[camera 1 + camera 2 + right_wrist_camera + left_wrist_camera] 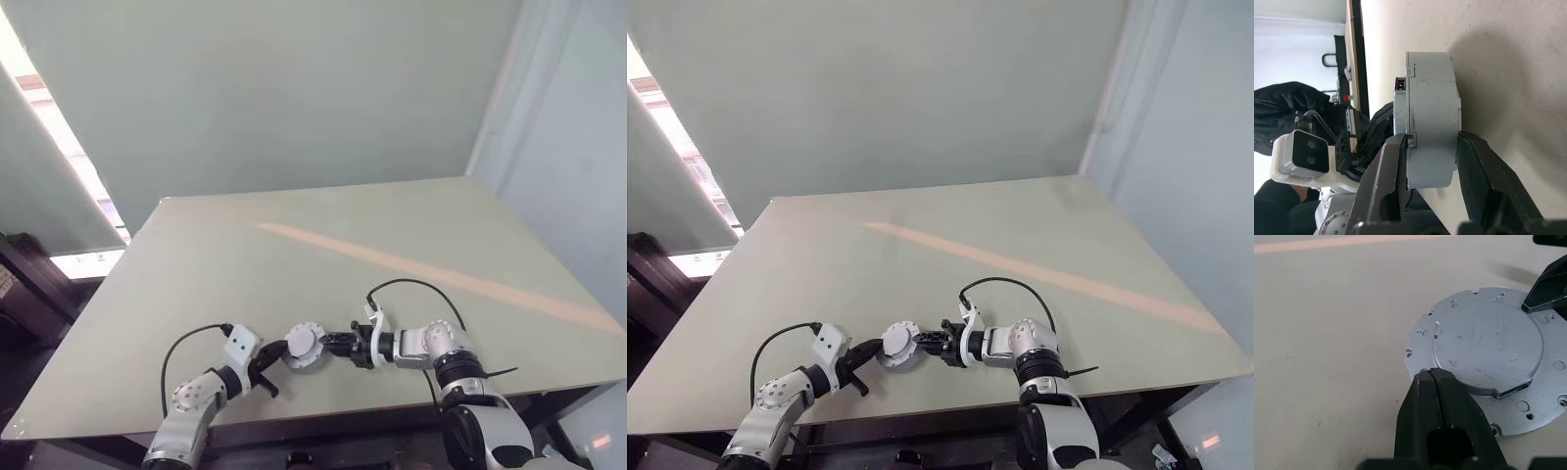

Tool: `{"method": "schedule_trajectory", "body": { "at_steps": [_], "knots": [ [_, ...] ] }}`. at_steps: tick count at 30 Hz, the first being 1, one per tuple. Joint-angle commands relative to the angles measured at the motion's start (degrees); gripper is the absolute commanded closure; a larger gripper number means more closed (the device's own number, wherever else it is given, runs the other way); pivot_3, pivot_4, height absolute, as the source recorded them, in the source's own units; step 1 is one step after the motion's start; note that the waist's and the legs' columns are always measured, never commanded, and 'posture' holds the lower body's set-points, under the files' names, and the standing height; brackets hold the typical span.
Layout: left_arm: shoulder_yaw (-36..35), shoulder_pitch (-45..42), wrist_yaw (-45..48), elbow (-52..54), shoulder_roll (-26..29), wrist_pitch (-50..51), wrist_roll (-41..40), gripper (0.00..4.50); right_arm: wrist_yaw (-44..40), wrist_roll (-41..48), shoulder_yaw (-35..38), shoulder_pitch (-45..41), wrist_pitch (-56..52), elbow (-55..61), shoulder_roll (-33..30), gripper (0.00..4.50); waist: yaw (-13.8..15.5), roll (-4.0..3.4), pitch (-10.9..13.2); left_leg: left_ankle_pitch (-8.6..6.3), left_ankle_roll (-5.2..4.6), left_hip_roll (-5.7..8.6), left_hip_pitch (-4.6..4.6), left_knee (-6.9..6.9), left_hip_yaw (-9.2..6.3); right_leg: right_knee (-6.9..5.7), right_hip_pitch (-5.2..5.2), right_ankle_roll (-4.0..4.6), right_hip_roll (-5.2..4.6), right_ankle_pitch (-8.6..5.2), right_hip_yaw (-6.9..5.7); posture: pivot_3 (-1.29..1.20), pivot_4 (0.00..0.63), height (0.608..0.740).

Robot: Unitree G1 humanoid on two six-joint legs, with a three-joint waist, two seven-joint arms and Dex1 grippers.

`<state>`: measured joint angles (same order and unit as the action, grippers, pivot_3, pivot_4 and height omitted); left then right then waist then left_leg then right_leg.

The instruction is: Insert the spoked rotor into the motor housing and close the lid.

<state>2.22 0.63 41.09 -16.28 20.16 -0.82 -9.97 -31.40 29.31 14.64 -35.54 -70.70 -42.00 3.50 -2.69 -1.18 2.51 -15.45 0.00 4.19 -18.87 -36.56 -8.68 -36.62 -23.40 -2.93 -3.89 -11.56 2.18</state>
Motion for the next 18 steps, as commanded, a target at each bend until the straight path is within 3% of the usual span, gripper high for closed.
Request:
{"method": "schedule_trajectory", "body": {
  "at_steps": [1, 6, 11, 15, 18],
  "knots": [
    [3.29, 0.24, 1.45, -0.47, -0.86, 1.14, 1.42, 4.5, 0.33, 0.43, -1.27, -0.47, 0.09, 0.94, 1.1, 3.29, -0.01, 0.0, 0.0, 0.0, 0.0, 0.0, 0.0, 0.0, 0.0, 0.0, 0.0, 0.0, 0.0, 0.0, 0.0, 0.0, 0.0, 0.74],
    [2.65, 0.07, 1.19, -0.61, -1.59, 0.42, 0.75, 4.5, 0.39, 0.38, -1.43, -0.27, 0.17, 0.96, 1.15, 3.29, -0.09, 0.0, 0.0, 0.0, 0.01, -0.02, 0.0, 0.0, 0.0, 0.0, 0.0, 0.0, -0.01, 0.0, 0.0, 0.0, 0.0, 0.74],
    [2.31, -0.14, 0.13, 1.65, -1.47, 8.98, 0.09, 4.5, 0.63, 0.34, -1.3, -0.21, 0.35, 0.93, 1.17, 3.29, -0.1, 0.0, 0.0, 0.0, 0.0, -0.02, -0.02, 0.0, -0.01, 0.01, 0.0, -0.01, -0.01, 0.0, -0.01, 0.0, 0.0, 0.74],
    [2.0, -0.13, -0.19, 4.9, -0.8, 16.32, -0.95, 3.64, 0.76, 0.22, -1.33, -0.24, 0.57, 0.89, 1.11, 3.29, -0.14, 0.0, 0.0, 0.0, 0.01, -0.01, -0.01, 0.0, -0.01, 0.0, 0.01, -0.01, -0.01, -0.01, -0.01, 0.0, 0.0, 0.74],
    [1.7, -0.43, -0.1, 6.66, 0.45, 21.74, -1.68, 2.64, 0.79, 0.09, -1.4, -0.28, 0.82, 0.79, 1.03, 3.29, -0.15, -0.01, 0.0, -0.02, -0.03, 0.0, 0.01, 0.03, 0.0, 0.01, 0.0, -0.07, 0.0, -0.04, -0.01, 0.0, 0.0, 0.74]
  ]
}}
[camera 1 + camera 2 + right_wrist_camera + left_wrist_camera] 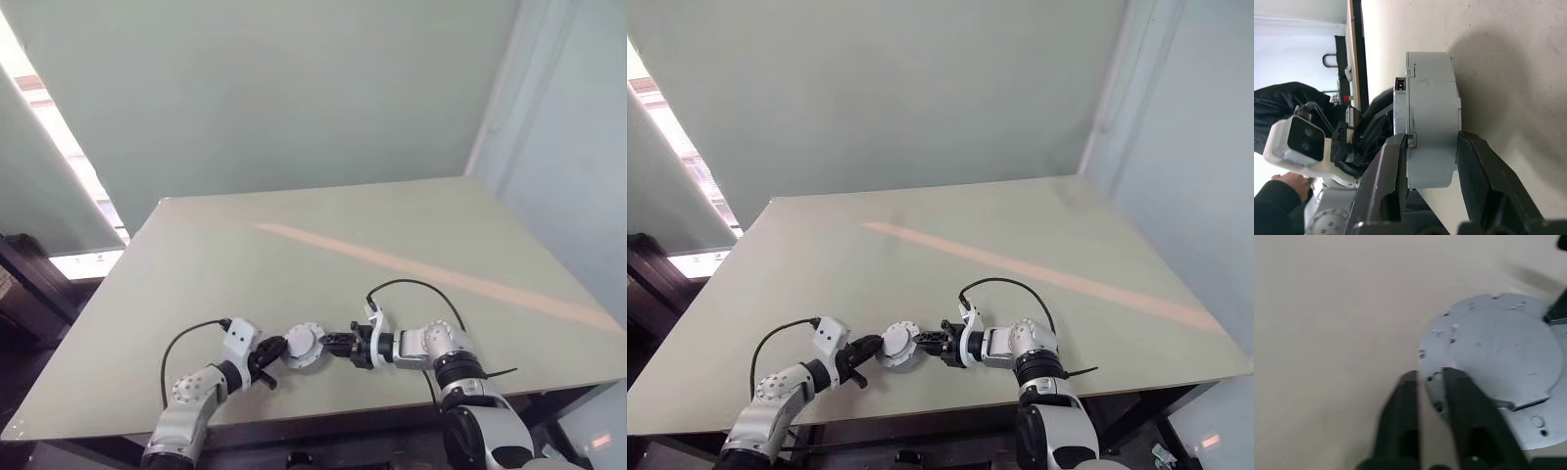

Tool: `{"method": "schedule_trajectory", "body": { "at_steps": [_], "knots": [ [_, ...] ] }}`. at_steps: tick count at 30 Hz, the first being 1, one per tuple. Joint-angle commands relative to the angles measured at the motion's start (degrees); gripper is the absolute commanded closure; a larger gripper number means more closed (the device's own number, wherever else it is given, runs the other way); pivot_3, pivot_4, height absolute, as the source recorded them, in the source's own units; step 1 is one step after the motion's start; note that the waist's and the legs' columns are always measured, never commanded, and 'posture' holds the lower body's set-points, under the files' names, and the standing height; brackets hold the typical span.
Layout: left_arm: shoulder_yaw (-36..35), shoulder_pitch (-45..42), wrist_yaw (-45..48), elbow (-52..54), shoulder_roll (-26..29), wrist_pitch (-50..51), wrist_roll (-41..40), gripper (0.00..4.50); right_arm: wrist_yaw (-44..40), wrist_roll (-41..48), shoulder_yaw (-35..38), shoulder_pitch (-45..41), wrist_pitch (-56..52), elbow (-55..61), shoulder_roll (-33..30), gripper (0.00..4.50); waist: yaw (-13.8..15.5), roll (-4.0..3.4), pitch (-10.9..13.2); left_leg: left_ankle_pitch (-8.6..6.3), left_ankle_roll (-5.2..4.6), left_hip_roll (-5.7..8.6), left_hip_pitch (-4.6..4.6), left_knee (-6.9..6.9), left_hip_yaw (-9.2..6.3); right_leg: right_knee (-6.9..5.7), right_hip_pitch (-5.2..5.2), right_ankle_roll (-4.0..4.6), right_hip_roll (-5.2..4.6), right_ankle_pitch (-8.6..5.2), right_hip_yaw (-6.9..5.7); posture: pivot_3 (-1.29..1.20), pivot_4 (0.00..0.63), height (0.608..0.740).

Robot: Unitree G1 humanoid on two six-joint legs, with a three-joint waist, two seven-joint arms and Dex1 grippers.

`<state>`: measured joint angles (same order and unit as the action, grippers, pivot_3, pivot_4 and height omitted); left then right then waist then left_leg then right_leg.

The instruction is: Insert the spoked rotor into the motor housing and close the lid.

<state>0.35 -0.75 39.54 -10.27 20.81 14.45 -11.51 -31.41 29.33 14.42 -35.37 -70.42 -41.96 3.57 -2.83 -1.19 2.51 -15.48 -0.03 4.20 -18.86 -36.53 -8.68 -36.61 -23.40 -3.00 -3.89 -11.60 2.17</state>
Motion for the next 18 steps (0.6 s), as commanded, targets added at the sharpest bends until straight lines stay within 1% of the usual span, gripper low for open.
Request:
{"method": "schedule_trajectory", "body": {
  "at_steps": [1, 2, 3, 5, 8, 13, 15, 18],
  "knots": [
    [2.88, 0.77, 1.16, 1.2, -0.08, 8.01, -0.88, 2.31, 0.81, -0.01, -1.22, -0.45, 0.66, 0.69, 0.93, 3.29, -0.01, 0.0, 0.0, -0.01, -0.02, 0.0, 0.01, 0.02, 0.01, 0.0, 0.0, -0.02, 0.0, -0.01, 0.01, 0.0, 0.0, 0.74],
    [2.03, 0.57, 0.84, 1.91, 0.17, 9.95, -1.72, 2.06, 0.78, -0.05, -1.28, -0.43, 0.75, 0.66, 0.9, 3.29, -0.01, -0.01, 0.0, -0.02, -0.03, 0.01, 0.02, 0.04, 0.01, 0.0, 0.0, -0.04, 0.0, -0.02, 0.01, 0.0, 0.0, 0.74],
    [1.13, 0.44, 0.55, 2.47, 0.3, 11.06, -2.32, 1.66, 0.76, -0.09, -1.31, -0.42, 0.82, 0.63, 0.88, 3.29, -0.01, -0.01, 0.0, -0.02, -0.03, 0.0, 0.03, 0.06, 0.01, 0.01, -0.01, -0.04, -0.01, -0.03, 0.02, 0.0, 0.0, 0.74],
    [-1.83, 0.36, -0.22, 4.0, 0.47, 14.25, -4.64, 1.08, 0.68, -0.11, -1.39, -0.38, 0.91, 0.61, 0.84, 3.29, -0.01, 0.0, 0.0, -0.02, -0.04, -0.01, 0.03, 0.08, 0.0, 0.02, -0.02, -0.05, -0.01, -0.03, 0.01, 0.0, 0.0, 0.74],
    [-6.42, 0.6, -1.38, 5.95, 0.84, 17.17, -7.86, 0.04, 0.56, -0.06, -1.43, -0.35, 1.02, 0.51, 0.74, 3.29, -0.05, 0.03, 0.03, -0.02, -0.03, -0.03, 0.02, 0.11, 0.01, 0.02, -0.06, -0.05, 0.01, -0.03, 0.01, 0.0, 0.0, 0.74],
    [-13.44, 0.99, -4.63, 8.27, -0.1, 21.48, -13.65, 0.0, 0.27, 0.13, -1.4, -0.37, 1.1, 0.16, 0.58, 3.29, -0.25, 0.26, 0.23, -0.03, -0.01, -0.15, -0.01, 0.2, 0.01, 0.03, -0.17, -0.04, 0.06, -0.04, 0.0, 0.0, 0.0, 0.74],
    [-16.87, 1.26, -6.57, 9.26, -1.87, 23.36, -17.24, 0.0, 0.23, 0.41, -1.1, -0.37, 1.15, -0.14, 0.71, 3.29, -0.32, 0.37, 0.3, -0.03, -0.01, -0.18, -0.02, 0.26, 0.01, 0.03, -0.26, -0.05, 0.06, -0.04, -0.01, 0.0, 0.0, 0.74],
    [-21.84, 2.32, -10.35, 13.48, -5.31, 30.2, -25.04, 0.0, 0.02, 1.85, 0.66, -0.38, 1.45, -0.65, 1.4, 3.29, -0.34, 0.41, 0.31, -0.03, -0.01, -0.36, -0.18, 0.32, 0.01, 0.06, -0.42, -0.05, 0.06, -0.03, -0.01, 0.0, 0.0, 0.74]
  ]
}}
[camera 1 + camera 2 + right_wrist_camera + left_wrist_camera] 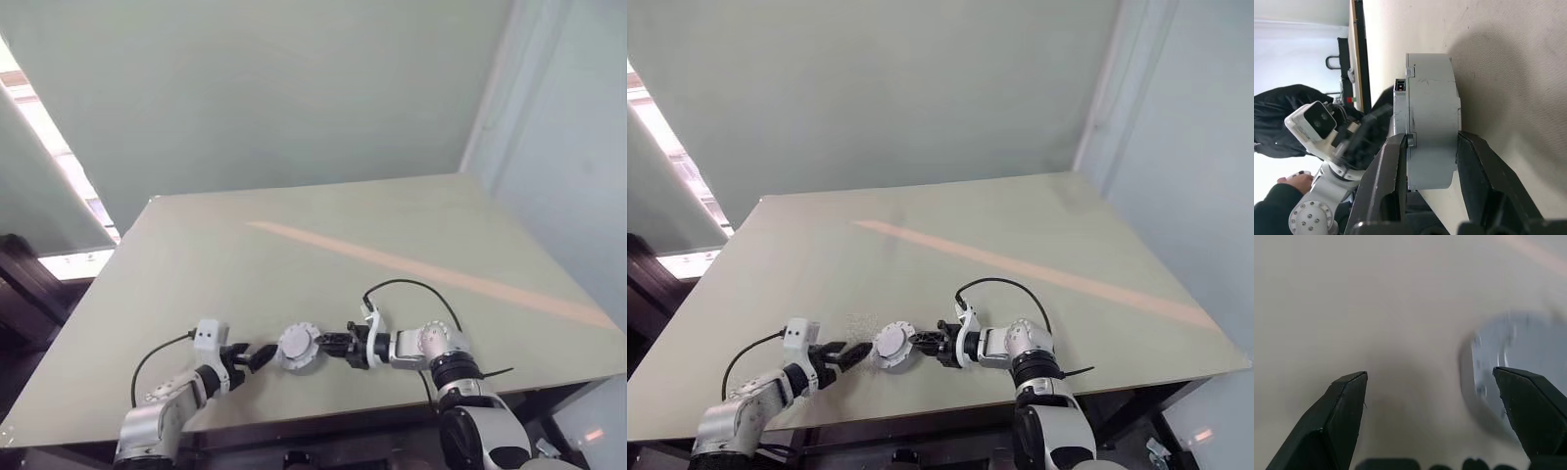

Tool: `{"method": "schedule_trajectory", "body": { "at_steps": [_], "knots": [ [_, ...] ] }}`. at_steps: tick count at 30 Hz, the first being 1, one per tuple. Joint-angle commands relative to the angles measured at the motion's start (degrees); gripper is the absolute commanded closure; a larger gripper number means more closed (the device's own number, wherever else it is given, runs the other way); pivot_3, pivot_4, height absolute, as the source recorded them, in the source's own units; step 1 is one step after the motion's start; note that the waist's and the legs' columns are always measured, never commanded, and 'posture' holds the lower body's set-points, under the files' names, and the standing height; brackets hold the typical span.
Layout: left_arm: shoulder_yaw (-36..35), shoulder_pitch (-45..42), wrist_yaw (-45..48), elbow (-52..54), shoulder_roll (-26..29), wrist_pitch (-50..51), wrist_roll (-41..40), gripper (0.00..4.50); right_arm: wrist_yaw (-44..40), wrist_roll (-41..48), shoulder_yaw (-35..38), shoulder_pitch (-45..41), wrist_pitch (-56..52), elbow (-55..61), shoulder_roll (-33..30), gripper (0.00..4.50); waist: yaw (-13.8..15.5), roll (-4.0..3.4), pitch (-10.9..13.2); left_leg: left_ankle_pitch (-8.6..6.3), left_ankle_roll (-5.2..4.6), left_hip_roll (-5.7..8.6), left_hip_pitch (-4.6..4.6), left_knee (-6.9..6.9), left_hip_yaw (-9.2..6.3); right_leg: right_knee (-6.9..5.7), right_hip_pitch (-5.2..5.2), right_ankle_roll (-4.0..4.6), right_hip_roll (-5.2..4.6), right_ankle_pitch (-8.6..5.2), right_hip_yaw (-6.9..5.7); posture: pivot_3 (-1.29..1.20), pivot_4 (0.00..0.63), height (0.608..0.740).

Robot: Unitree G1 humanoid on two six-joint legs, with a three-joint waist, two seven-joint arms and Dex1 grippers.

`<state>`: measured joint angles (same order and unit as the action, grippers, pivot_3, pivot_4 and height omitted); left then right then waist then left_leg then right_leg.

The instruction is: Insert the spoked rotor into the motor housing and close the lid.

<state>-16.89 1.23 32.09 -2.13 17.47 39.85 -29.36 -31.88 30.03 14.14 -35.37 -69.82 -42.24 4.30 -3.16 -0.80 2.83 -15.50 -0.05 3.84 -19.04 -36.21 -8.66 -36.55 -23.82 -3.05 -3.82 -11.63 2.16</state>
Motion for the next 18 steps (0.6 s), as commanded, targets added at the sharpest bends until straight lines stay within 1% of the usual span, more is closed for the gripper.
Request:
{"method": "schedule_trajectory", "body": {
  "at_steps": [1, 4, 10, 18],
  "knots": [
    [-5.99, 0.71, -4.02, 6.3, -3.23, 6.87, -9.78, 0.0, 0.38, 1.88, 1.76, -0.37, 0.95, -0.4, 0.98, 3.29, 0.0, 0.03, -0.01, 0.0, 0.0, -0.06, -0.11, 0.0, 0.0, 0.01, -0.12, 0.0, -0.01, 0.0, 0.03, 0.0, 0.0, 0.74],
    [-9.12, 1.24, -6.93, 7.53, -6.19, 10.1, -15.11, 0.0, 0.42, 3.66, 4.11, -0.56, 0.95, -0.33, 1.83, 3.29, -0.03, 0.12, 0.0, 0.01, 0.0, -0.07, -0.52, -0.09, 0.05, -0.03, -0.51, 0.01, 0.0, 0.03, 0.03, 0.0, 0.0, 0.74],
    [-13.25, 2.57, -11.31, 8.65, -9.68, 13.04, -23.45, 0.0, 1.06, 6.34, 7.17, -1.41, 0.22, 1.24, 3.9, 3.29, 0.06, 0.37, 0.19, -0.03, 0.08, -0.25, -0.59, -0.09, 0.11, -0.01, -0.59, 0.04, 0.22, 0.03, -0.01, 0.0, 0.0, 0.74],
    [-15.48, 2.98, -15.6, 8.96, -12.35, 13.37, -32.05, 0.0, 2.54, 9.39, 9.03, -2.35, -0.78, 3.94, 6.45, 3.29, 0.28, 0.41, 0.21, -0.05, 0.1, -0.22, -0.69, -0.12, 0.12, 0.13, -0.58, 0.09, 0.23, 0.06, 0.0, 0.0, 0.0, 0.74]
  ]
}}
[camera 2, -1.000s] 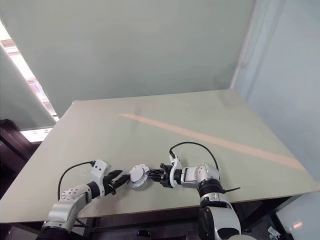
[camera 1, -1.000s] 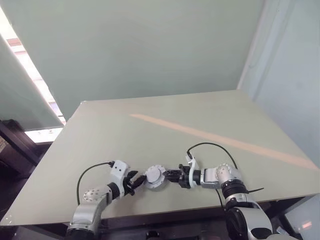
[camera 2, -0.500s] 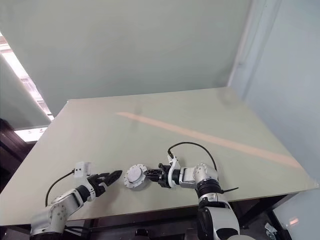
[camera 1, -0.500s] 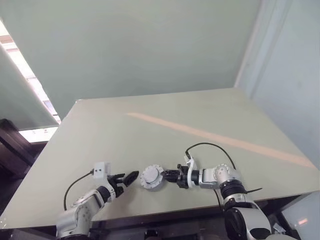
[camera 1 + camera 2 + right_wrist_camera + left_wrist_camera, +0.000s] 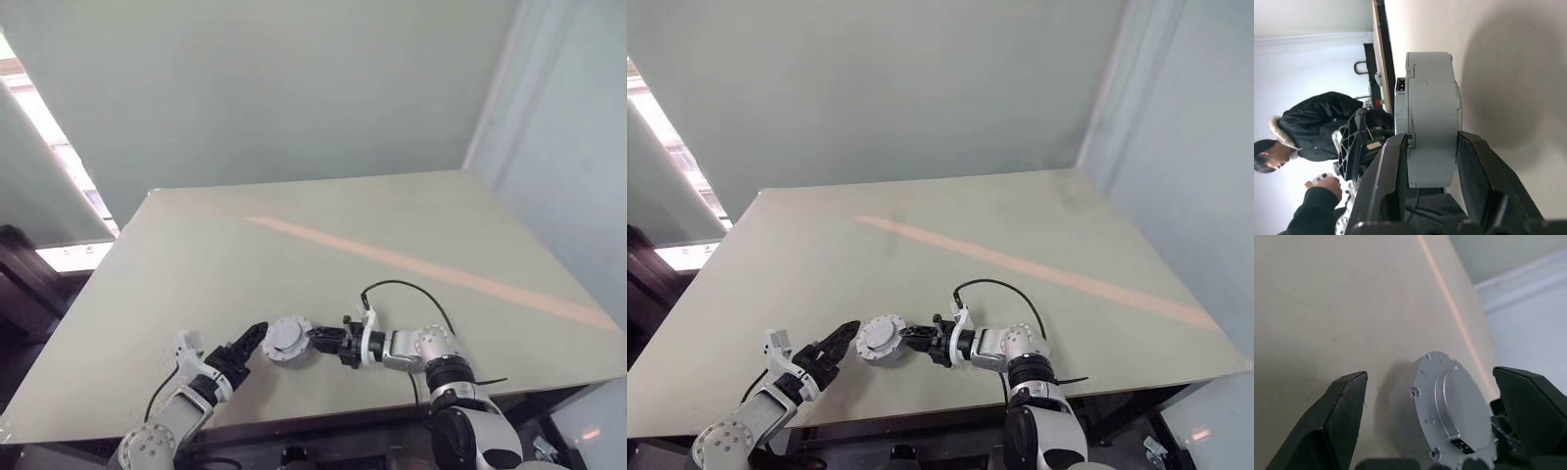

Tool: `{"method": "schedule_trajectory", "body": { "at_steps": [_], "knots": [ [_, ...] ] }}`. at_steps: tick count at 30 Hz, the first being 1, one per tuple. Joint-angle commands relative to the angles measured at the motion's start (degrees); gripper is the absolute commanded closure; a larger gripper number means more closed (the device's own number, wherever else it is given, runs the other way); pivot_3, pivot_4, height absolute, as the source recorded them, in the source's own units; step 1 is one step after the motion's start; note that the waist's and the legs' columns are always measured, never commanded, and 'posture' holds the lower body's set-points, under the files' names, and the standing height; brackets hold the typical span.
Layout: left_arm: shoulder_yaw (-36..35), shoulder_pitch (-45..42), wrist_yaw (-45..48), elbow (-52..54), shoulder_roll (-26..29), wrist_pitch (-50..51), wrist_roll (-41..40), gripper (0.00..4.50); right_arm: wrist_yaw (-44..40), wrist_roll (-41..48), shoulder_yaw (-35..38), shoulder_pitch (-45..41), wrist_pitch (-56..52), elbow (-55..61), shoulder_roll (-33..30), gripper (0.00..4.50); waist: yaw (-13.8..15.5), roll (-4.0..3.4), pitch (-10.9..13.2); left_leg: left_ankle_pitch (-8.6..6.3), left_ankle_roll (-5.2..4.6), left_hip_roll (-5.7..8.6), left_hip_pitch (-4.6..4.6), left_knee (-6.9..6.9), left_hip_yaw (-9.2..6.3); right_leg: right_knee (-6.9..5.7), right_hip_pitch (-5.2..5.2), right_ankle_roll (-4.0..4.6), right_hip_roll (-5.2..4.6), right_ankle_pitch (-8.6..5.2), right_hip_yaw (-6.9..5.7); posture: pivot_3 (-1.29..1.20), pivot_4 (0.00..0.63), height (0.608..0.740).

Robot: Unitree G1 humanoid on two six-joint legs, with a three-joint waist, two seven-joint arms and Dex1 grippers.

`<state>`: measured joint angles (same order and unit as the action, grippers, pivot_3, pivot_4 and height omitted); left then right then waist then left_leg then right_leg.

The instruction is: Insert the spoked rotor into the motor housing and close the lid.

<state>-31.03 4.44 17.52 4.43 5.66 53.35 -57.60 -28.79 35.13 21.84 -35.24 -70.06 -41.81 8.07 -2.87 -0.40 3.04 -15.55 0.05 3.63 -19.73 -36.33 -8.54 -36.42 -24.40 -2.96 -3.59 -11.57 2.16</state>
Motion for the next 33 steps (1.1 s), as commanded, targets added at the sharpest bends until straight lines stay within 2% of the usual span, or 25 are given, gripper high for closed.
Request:
{"method": "schedule_trajectory", "body": {
  "at_steps": [1, 10, 22, 29, 33],
  "knots": [
    [-1.32, -0.11, -1.38, 2.48, -0.82, -0.39, -4.59, 0.0, -0.32, 4.59, 1.29, -2.5, -0.67, 3.84, 2.9, 3.29, -0.01, 0.0, 0.0, 0.0, 0.0, 0.02, -0.01, 0.0, 0.0, 0.02, 0.0, 0.02, 0.0, 0.01, 0.0, 0.0, 0.0, 0.74],
    [1.42, 0.14, -3.57, 2.27, -2.97, -0.75, -7.92, 0.0, 1.89, 7.74, 1.26, -2.36, -1.65, 6.55, 4.33, 3.29, -0.01, 0.0, 0.0, -0.09, 0.17, -0.21, -0.19, -0.03, 0.01, 0.64, -0.01, 0.6, 0.67, 0.43, 0.0, 0.0, 0.0, 0.74],
    [4.64, -2.78, -4.18, -0.47, -5.56, -2.78, -9.14, 0.0, 3.76, 10.62, -0.13, -1.59, -3.13, 9.18, 5.36, 3.29, -0.01, 0.0, -0.01, -0.09, 0.16, -0.23, -0.22, -0.29, 0.08, 0.62, 0.05, 0.7, 0.74, 0.54, 0.01, 0.0, 0.0, 0.74],
    [5.38, -3.37, -4.48, -1.97, -5.25, -1.91, -10.54, 0.0, 4.63, 11.66, -0.62, -0.76, -3.91, 10.4, 5.32, 3.29, -0.01, 0.0, -0.01, -0.09, 0.16, -0.24, -0.24, -0.32, 0.09, 0.61, 0.05, 0.72, 0.75, 0.56, 0.02, 0.0, 0.0, 0.74],
    [5.77, -3.34, -4.8, -2.41, -5.09, -0.47, -11.85, 0.9, 4.9, 11.98, -0.73, -0.51, -4.11, 10.79, 5.29, 3.29, -0.01, 0.0, -0.01, -0.09, 0.15, -0.24, -0.25, -0.36, 0.09, 0.6, 0.05, 0.74, 0.76, 0.57, 0.02, 0.0, 0.0, 0.74]
  ]
}}
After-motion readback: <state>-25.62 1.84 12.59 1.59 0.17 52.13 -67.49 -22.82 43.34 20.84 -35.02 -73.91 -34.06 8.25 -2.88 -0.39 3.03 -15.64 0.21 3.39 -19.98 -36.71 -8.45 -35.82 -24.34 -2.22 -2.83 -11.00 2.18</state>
